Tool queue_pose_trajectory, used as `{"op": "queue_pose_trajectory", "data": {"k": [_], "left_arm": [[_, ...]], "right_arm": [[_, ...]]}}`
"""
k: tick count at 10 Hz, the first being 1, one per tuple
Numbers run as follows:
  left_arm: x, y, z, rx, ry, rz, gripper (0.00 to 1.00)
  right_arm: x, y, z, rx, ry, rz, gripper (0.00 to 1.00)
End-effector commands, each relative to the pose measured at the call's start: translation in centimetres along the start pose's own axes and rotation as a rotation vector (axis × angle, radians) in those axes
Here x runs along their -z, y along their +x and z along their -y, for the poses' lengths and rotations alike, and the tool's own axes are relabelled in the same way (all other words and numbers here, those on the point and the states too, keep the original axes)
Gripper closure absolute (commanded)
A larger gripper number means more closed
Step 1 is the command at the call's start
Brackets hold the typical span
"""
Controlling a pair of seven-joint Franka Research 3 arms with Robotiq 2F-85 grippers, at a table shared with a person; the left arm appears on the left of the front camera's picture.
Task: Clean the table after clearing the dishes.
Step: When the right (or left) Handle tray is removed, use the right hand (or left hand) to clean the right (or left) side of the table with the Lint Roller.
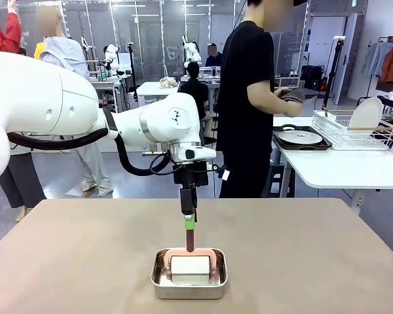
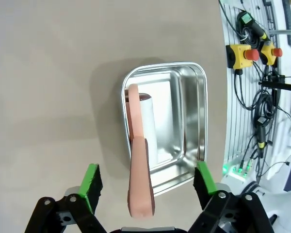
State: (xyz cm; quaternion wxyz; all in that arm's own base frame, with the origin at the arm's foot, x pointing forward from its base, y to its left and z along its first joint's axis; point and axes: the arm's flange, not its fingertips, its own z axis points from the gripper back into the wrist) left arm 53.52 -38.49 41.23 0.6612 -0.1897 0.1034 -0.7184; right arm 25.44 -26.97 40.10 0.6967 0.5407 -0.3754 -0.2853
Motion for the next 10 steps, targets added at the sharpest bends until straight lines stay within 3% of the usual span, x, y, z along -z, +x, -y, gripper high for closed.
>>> {"op": "queue_pose_trajectory", "data": {"k": [1, 3, 8, 10], "left_arm": [[-0.4, 0.38, 0.03, -0.013, -0.015, -0.029, 0.15], [-0.19, 0.32, -0.1, -0.036, -0.028, -0.065, 0.34], [-0.28, 0.7, -0.31, -0.026, -0.033, -0.042, 0.85], [0.03, 0.46, -0.44, -0.046, -0.067, -0.067, 1.0]], "right_arm": [[-0.04, -0.42, -0.05, -0.021, 0.01, 0.0, 0.0], [-0.04, -0.42, -0.05, -0.021, 0.01, 0.0, 0.0], [-0.04, -0.42, -0.05, -0.021, 0.01, 0.0, 0.0], [-0.04, -0.42, -0.05, -0.021, 0.01, 0.0, 0.0]]}}
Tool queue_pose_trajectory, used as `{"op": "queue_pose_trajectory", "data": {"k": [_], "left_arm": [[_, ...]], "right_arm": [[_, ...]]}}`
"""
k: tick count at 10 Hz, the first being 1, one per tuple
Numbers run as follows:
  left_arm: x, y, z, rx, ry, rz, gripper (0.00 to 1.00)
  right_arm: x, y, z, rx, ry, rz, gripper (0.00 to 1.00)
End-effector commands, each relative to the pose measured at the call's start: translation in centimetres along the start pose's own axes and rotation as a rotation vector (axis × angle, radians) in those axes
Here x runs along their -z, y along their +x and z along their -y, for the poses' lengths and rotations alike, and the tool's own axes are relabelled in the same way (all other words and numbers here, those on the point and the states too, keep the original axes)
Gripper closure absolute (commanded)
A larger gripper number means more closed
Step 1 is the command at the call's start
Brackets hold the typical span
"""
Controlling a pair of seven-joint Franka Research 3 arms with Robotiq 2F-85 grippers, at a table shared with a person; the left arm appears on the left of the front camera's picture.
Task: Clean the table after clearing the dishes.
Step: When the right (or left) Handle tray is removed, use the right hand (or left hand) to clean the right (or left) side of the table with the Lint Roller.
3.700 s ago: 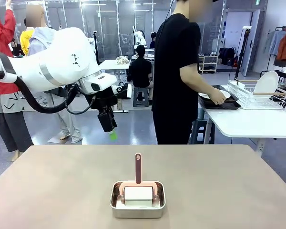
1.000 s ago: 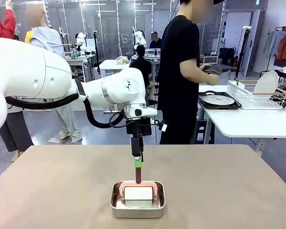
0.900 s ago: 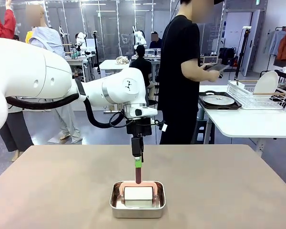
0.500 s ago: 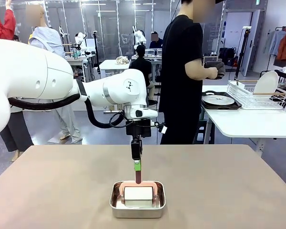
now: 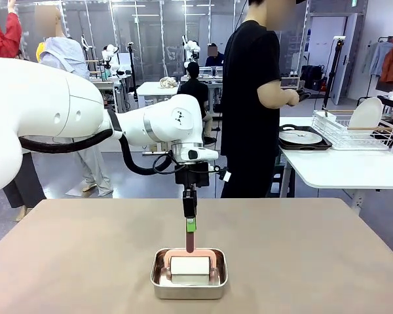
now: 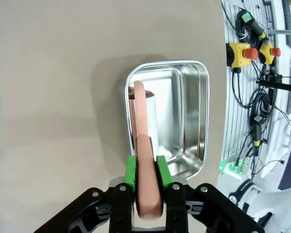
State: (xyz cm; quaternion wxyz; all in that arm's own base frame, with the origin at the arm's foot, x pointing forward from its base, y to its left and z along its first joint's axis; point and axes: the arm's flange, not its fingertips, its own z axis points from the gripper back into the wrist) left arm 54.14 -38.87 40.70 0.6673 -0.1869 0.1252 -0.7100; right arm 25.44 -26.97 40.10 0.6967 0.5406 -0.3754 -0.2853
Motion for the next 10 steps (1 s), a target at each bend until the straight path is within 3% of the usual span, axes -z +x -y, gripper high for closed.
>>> {"op": "queue_pose_trajectory", "data": {"k": [1, 4, 6, 8, 10], "left_arm": [[-0.5, 0.2, 0.5, -0.016, -0.036, -0.044, 1.0], [-3.2, -0.4, 2.8, -0.073, 0.009, -0.035, 0.95], [-7.9, -3.2, 7.6, -0.269, 0.113, 0.017, 0.95], [-10.2, -8.9, 10.6, -0.554, 0.161, 0.179, 0.95], [-9.4, -17.4, 11.5, -0.863, 0.172, 0.436, 0.95]], "right_arm": [[0.0, -0.4, -0.1, -0.021, 0.01, 0.0, 0.0], [0.0, -0.4, -0.1, -0.021, 0.01, 0.0, 0.0], [0.0, -0.4, -0.1, -0.021, 0.01, 0.0, 0.0], [0.0, -0.4, -0.1, -0.021, 0.01, 0.0, 0.0], [0.0, -0.4, -0.1, -0.021, 0.01, 0.0, 0.0]]}}
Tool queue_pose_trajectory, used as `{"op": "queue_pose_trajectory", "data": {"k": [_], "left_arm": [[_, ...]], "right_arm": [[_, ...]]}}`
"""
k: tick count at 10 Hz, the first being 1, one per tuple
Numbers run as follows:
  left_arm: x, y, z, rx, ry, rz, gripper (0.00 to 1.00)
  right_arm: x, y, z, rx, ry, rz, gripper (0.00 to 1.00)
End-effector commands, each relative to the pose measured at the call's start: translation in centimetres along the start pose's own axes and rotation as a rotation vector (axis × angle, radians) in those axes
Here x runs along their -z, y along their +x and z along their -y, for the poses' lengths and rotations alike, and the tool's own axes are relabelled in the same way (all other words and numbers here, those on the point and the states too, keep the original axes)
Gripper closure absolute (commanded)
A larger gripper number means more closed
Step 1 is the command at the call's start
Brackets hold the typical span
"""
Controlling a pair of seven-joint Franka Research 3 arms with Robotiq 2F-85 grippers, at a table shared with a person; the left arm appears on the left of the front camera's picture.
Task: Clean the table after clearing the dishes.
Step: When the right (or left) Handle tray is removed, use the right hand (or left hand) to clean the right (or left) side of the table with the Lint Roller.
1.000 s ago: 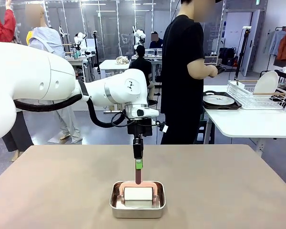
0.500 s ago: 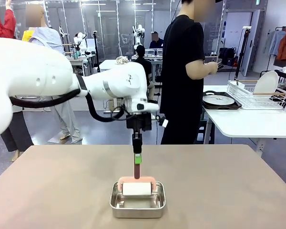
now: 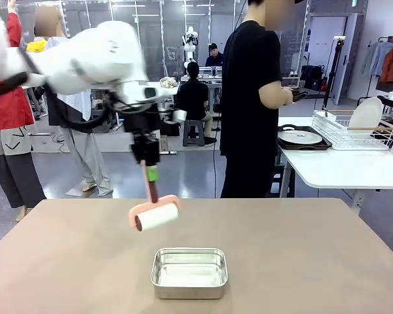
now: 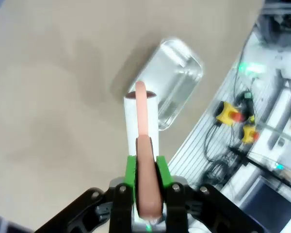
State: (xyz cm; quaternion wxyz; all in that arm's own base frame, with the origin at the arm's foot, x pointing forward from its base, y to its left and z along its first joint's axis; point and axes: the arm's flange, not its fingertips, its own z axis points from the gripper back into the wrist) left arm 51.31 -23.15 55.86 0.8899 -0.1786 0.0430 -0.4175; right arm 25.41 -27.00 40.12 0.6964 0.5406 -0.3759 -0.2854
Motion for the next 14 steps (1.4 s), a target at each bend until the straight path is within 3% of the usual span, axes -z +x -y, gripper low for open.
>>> {"op": "queue_pose_trajectory", "data": {"k": [1, 3, 4, 5, 6, 9, 10, 12, 14], "left_arm": [[4.0, -6.6, -3.6, -0.316, -0.048, 0.241, 0.95], [5.7, -9.2, -7.0, -0.487, -0.03, 0.338, 0.95], [6.3, -9.8, -8.2, -0.504, 0.006, 0.372, 0.95], [6.5, -9.5, -8.4, -0.439, 0.064, 0.403, 0.95], [5.2, -10.5, -10.1, -0.487, -0.052, 0.304, 0.95], [5.2, -10.5, -10.1, -0.487, -0.052, 0.304, 0.95], [6.2, -10.4, -10.1, -0.489, -0.027, 0.326, 0.78], [7.6, -8.1, -13.3, -0.586, -0.089, 0.396, 0.78], [9.6, -6.8, -14.1, -0.628, -0.11, 0.41, 0.78]], "right_arm": [[0.0, -0.4, 0.0, -0.021, 0.009, -0.001, 0.0], [0.0, -0.4, 0.0, -0.021, 0.009, -0.001, 0.0], [0.0, -0.4, 0.0, -0.021, 0.009, -0.001, 0.0], [0.0, -0.4, 0.0, -0.021, 0.009, -0.001, 0.0], [0.0, -0.4, 0.0, -0.021, 0.009, -0.001, 0.0], [0.0, -0.4, 0.0, -0.021, 0.009, -0.001, 0.0], [0.0, -0.4, 0.0, -0.021, 0.009, -0.001, 0.0], [0.0, -0.4, 0.0, -0.021, 0.009, -0.001, 0.0], [0.0, -0.4, 0.0, -0.021, 0.009, -0.001, 0.0]]}}
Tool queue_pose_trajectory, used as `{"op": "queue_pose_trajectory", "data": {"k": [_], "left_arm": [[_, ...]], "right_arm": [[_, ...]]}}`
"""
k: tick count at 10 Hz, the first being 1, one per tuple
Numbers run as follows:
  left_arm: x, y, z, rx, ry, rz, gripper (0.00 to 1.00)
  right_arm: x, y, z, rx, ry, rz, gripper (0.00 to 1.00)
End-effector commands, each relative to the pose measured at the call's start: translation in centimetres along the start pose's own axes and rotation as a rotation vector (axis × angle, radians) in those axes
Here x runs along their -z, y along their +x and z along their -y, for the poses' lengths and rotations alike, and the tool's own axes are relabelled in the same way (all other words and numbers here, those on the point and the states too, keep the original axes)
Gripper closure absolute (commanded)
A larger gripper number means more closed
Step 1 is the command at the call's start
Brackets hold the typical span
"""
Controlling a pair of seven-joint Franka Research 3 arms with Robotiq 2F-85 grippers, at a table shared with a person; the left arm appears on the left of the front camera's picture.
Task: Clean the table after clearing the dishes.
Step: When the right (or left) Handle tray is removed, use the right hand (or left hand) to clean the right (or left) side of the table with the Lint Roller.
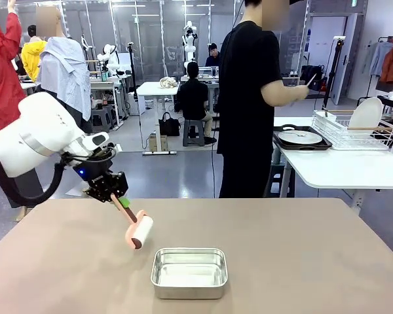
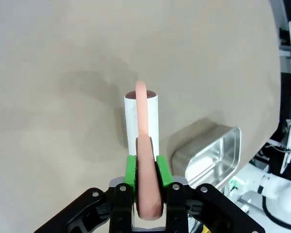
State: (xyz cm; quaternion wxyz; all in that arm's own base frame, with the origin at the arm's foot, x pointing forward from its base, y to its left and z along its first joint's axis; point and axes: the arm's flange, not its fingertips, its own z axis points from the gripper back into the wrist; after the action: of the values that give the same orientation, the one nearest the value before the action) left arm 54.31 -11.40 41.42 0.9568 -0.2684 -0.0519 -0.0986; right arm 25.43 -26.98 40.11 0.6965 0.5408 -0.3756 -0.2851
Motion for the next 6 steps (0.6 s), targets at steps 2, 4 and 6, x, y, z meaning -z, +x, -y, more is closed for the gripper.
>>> {"op": "queue_pose_trajectory", "data": {"k": [2, 4, 6], "left_arm": [[1.6, 1.4, -0.4, -0.097, -0.084, 0.034, 0.78], [2.2, 1.7, -2.8, -0.13, -0.1, 0.029, 0.78], [3.0, 1.4, -6.1, -0.168, -0.1, 0.047, 0.78]], "right_arm": [[0.0, -0.4, 0.0, -0.021, 0.009, 0.0, 0.0], [0.0, -0.4, 0.0, -0.021, 0.009, 0.0, 0.0], [0.0, -0.4, 0.0, -0.021, 0.009, 0.0, 0.0]]}}
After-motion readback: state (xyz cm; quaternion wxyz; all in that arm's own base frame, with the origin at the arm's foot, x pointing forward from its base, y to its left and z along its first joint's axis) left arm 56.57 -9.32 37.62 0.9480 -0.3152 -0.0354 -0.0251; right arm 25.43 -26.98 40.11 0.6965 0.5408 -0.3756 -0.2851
